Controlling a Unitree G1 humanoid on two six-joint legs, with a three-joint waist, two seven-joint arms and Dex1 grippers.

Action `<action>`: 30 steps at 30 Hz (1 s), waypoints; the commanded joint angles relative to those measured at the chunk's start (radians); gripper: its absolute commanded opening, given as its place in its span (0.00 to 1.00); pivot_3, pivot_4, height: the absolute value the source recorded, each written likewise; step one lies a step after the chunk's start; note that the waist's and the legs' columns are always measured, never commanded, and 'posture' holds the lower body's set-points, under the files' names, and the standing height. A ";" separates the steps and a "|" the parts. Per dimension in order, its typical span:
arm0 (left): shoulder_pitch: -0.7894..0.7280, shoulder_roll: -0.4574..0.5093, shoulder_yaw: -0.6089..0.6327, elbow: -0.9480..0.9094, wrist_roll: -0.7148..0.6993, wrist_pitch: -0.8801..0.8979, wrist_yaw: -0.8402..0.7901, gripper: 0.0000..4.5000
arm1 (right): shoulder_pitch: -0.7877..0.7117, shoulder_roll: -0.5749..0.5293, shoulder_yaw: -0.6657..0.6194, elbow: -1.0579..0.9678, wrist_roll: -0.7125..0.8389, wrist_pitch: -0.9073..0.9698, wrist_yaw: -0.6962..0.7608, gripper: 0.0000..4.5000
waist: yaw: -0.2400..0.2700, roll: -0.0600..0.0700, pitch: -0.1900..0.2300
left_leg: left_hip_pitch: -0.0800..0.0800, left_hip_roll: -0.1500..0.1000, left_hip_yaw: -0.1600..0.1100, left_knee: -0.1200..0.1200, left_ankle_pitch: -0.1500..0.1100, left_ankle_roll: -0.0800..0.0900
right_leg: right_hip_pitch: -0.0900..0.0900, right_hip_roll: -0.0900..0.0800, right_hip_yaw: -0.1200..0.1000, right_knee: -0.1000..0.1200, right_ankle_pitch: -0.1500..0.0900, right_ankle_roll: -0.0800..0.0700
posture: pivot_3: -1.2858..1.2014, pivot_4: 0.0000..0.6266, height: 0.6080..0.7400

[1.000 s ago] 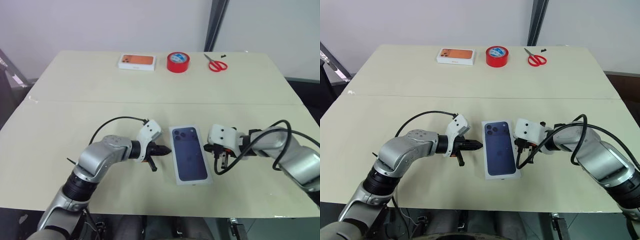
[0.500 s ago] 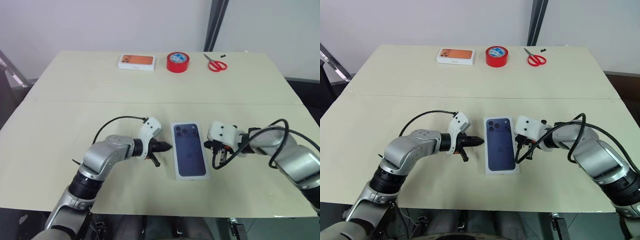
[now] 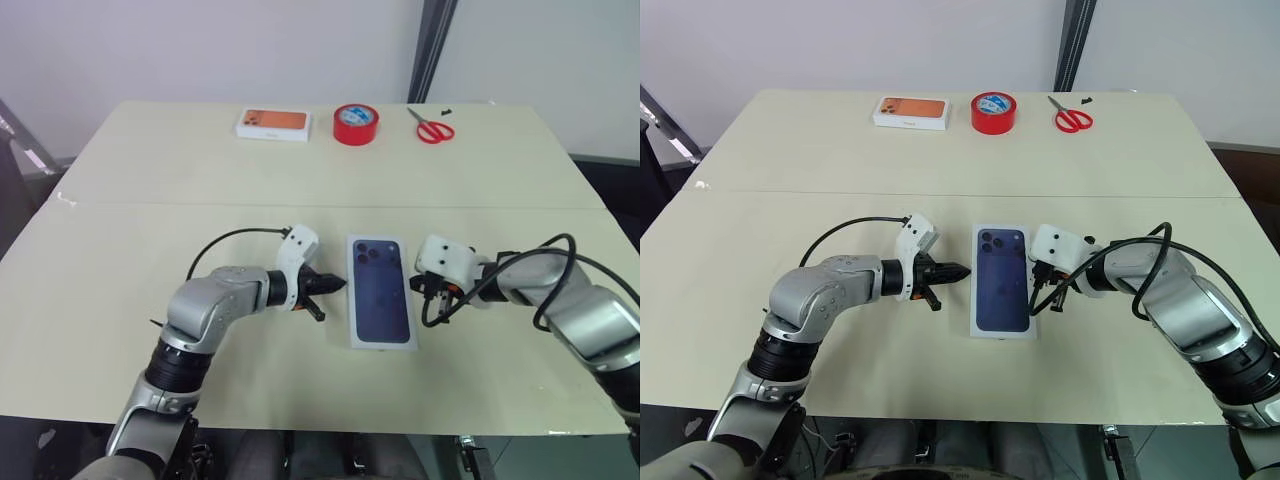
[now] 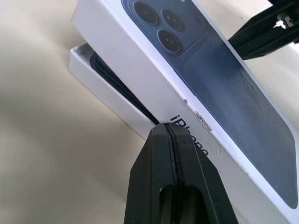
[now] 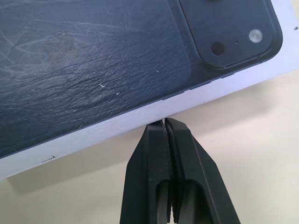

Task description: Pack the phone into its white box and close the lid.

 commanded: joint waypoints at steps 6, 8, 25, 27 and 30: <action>-0.031 -0.063 0.046 0.037 -0.049 0.060 0.038 0.00 | -0.015 0.020 -0.019 -0.017 0.005 -0.012 0.018 0.02 | 0.000 0.000 0.000 | 0.000 0.000 0.000 0.000 0.000 0.000 | 0.000 0.000 0.000 0.000 0.000 0.000 | 0.52 0.24 1.00; -0.031 -0.062 0.043 0.038 -0.049 0.060 0.037 0.00 | -0.009 0.020 -0.017 -0.017 0.005 -0.011 0.019 0.02 | 0.000 0.000 0.000 | 0.000 0.000 0.000 0.000 0.000 0.000 | 0.000 0.000 0.000 0.000 0.000 0.000 | 0.52 0.24 1.00; -0.079 -0.013 0.168 -0.006 -0.130 0.034 0.030 0.00 | 0.057 -0.061 -0.178 0.008 0.053 -0.112 0.099 0.02 | 0.002 0.000 0.000 | 0.000 0.000 0.000 0.000 0.000 0.000 | 0.000 0.000 0.000 0.000 0.000 0.000 | 0.52 0.24 1.00; -0.100 -0.022 0.154 0.006 -0.122 0.015 0.034 0.00 | 0.069 -0.065 -0.193 0.005 0.060 -0.119 0.111 0.02 | 0.002 0.000 0.000 | 0.000 0.000 0.000 0.000 0.000 0.000 | 0.000 0.000 0.000 0.000 0.000 0.000 | 0.52 0.24 1.00; -0.126 -0.046 0.122 0.025 -0.113 -0.011 0.034 0.00 | 0.076 -0.053 -0.225 -0.034 0.129 -0.086 0.139 0.02 | 0.002 0.000 0.000 | 0.000 0.000 0.000 0.000 0.000 0.000 | 0.000 0.000 0.000 0.000 0.000 0.000 | 0.52 0.24 1.00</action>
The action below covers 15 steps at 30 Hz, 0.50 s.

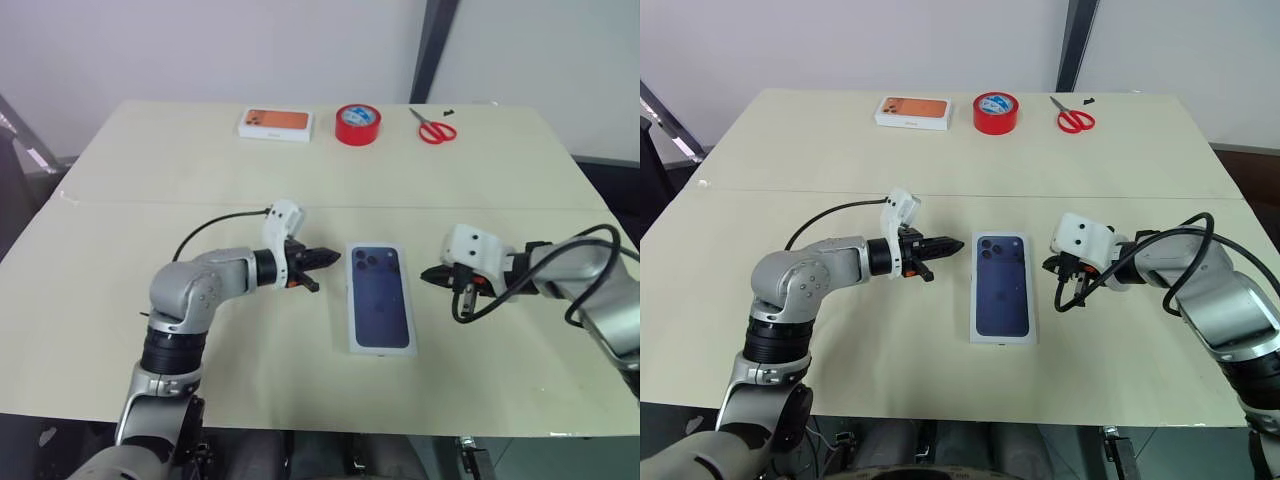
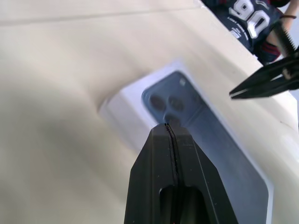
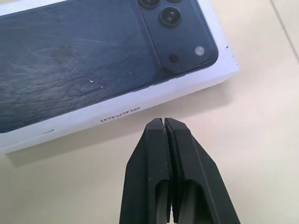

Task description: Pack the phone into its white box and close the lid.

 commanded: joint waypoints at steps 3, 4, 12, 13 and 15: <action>-0.067 -0.060 -0.080 0.073 0.037 -0.062 0.022 0.00 | 0.009 0.025 -0.058 -0.124 0.147 0.075 0.039 0.02 | -0.001 0.000 0.000 | 0.000 0.000 0.000 0.000 0.000 0.000 | 0.000 0.000 0.000 0.000 0.000 0.000 | 0.52 0.24 1.00; -0.081 -0.072 -0.102 0.120 0.062 -0.066 0.040 0.00 | 0.016 0.032 -0.041 -0.146 0.152 0.086 0.030 0.02 | 0.000 0.000 0.000 | 0.000 0.000 0.000 0.000 0.000 0.000 | 0.000 0.000 0.000 0.000 0.000 0.000 | 0.52 0.24 1.00; -0.154 -0.116 -0.206 0.420 0.223 -0.161 0.105 0.00 | 0.030 0.087 0.105 -0.167 0.077 0.158 -0.086 0.02 | -0.001 -0.001 -0.002 | 0.004 -0.001 0.000 0.001 0.000 0.000 | 0.004 0.000 0.000 0.000 0.000 0.000 | 0.52 0.24 1.00; -0.154 -0.118 -0.210 0.429 0.226 -0.167 0.102 0.00 | 0.031 0.087 0.109 -0.163 0.073 0.161 -0.093 0.02 | -0.002 -0.001 -0.002 | 0.005 -0.001 0.000 0.001 0.000 0.000 | 0.005 0.000 0.000 0.000 0.000 0.000 | 0.52 0.24 1.00; -0.154 -0.120 -0.212 0.438 0.227 -0.175 0.096 0.00 | 0.032 0.085 0.112 -0.158 0.071 0.163 -0.099 0.02 | -0.002 -0.001 -0.002 | 0.009 -0.001 0.000 0.000 0.000 0.000 | 0.009 0.000 0.000 0.000 0.000 0.000 | 0.52 0.24 1.00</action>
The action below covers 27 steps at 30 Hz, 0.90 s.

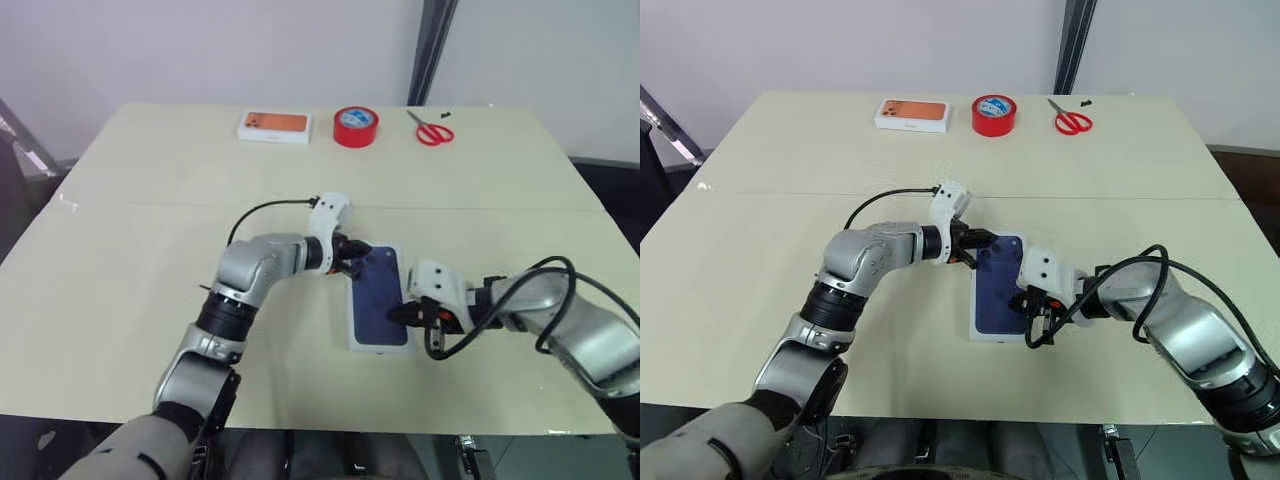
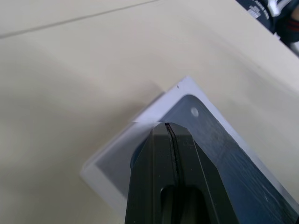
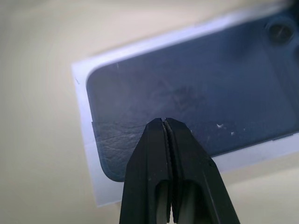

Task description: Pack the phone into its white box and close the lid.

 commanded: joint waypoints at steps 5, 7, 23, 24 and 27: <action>0.034 -0.001 -0.006 0.092 0.057 0.002 0.031 0.00 | 0.005 -0.004 -0.013 0.003 -0.015 0.005 -0.028 0.02 | -0.001 -0.001 -0.001 | 0.008 0.000 0.000 -0.002 0.000 0.000 | 0.009 0.000 0.000 -0.003 0.000 0.000 | 0.52 0.24 1.00; 0.034 -0.007 0.010 0.101 0.058 -0.010 0.041 0.00 | 0.006 0.002 -0.027 0.004 -0.007 -0.001 -0.032 0.02 | -0.001 0.000 -0.001 | 0.008 0.000 0.000 -0.002 0.000 0.000 | 0.009 0.000 0.000 -0.003 0.000 0.000 | 0.52 0.24 1.00; 0.278 0.316 -0.004 -0.437 -0.059 0.025 -0.180 0.00 | 0.000 -0.081 -0.094 0.120 -0.052 -0.050 -0.031 0.02 | 0.004 0.000 -0.001 | 0.004 0.000 0.000 -0.003 0.000 0.000 | 0.005 -0.001 0.001 -0.004 0.000 0.000 | 0.52 0.24 1.00; 0.289 0.320 -0.022 -0.448 -0.060 0.026 -0.186 0.00 | 0.006 -0.082 -0.077 0.122 -0.063 -0.060 -0.029 0.02 | 0.004 0.000 -0.001 | 0.004 0.000 0.000 -0.003 0.000 0.000 | 0.005 -0.002 0.001 -0.004 0.000 0.000 | 0.52 0.24 1.00; 0.301 0.316 -0.091 -0.462 -0.046 0.022 -0.198 0.00 | 0.015 -0.070 -0.041 0.115 -0.074 -0.069 -0.020 0.02 | 0.004 -0.001 -0.001 | 0.004 0.000 0.000 -0.003 0.000 0.000 | 0.004 -0.002 0.001 -0.004 0.000 0.000 | 0.52 0.24 1.00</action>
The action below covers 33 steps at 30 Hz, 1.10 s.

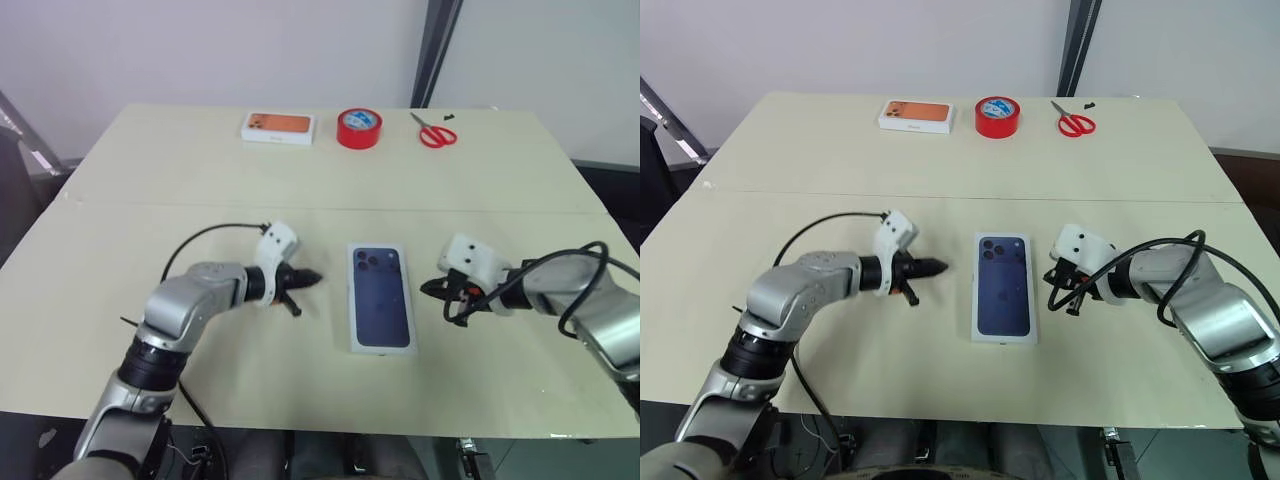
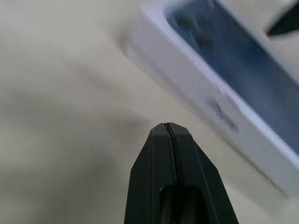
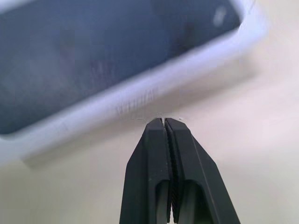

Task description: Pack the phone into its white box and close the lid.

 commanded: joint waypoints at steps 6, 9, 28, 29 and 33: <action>-0.029 -0.025 -0.152 -0.018 0.053 -0.030 -0.024 0.00 | 0.009 0.023 0.040 -0.060 0.003 -0.013 0.024 0.02 | -0.008 0.000 0.000 | 0.001 0.000 0.000 0.000 0.000 0.000 | 0.000 0.001 0.000 0.001 0.000 0.000 | 0.52 0.24 1.00; -0.038 -0.043 -0.149 -0.008 0.050 -0.026 -0.024 0.00 | 0.017 0.027 0.023 -0.084 0.026 -0.007 0.037 0.02 | -0.005 0.000 0.000 | 0.000 0.000 0.000 0.000 0.000 0.000 | 0.000 0.001 0.000 0.001 0.000 0.000 | 0.52 0.24 1.00; -0.023 -0.084 -0.072 -0.041 -0.017 0.006 -0.030 0.00 | 0.014 0.027 -0.051 -0.092 0.087 0.013 0.055 0.02 | -0.005 0.000 0.000 | 0.000 0.000 0.000 0.000 0.000 0.001 | 0.000 0.001 0.000 0.001 0.000 0.000 | 0.52 0.24 1.00; -0.023 -0.084 -0.074 -0.036 -0.015 0.006 -0.027 0.00 | 0.014 0.028 -0.050 -0.091 0.086 0.013 0.054 0.02 | -0.005 0.000 0.000 | 0.000 0.000 0.000 0.000 0.000 0.001 | 0.000 0.001 0.000 0.001 0.000 0.000 | 0.52 0.24 1.00; -0.021 -0.080 -0.081 -0.027 -0.006 0.003 -0.027 0.00 | 0.022 0.028 -0.046 -0.094 0.083 0.011 0.054 0.02 | -0.005 0.000 0.000 | 0.000 0.000 0.000 0.000 0.000 0.001 | 0.000 0.001 0.000 0.001 0.000 0.000 | 0.52 0.24 1.00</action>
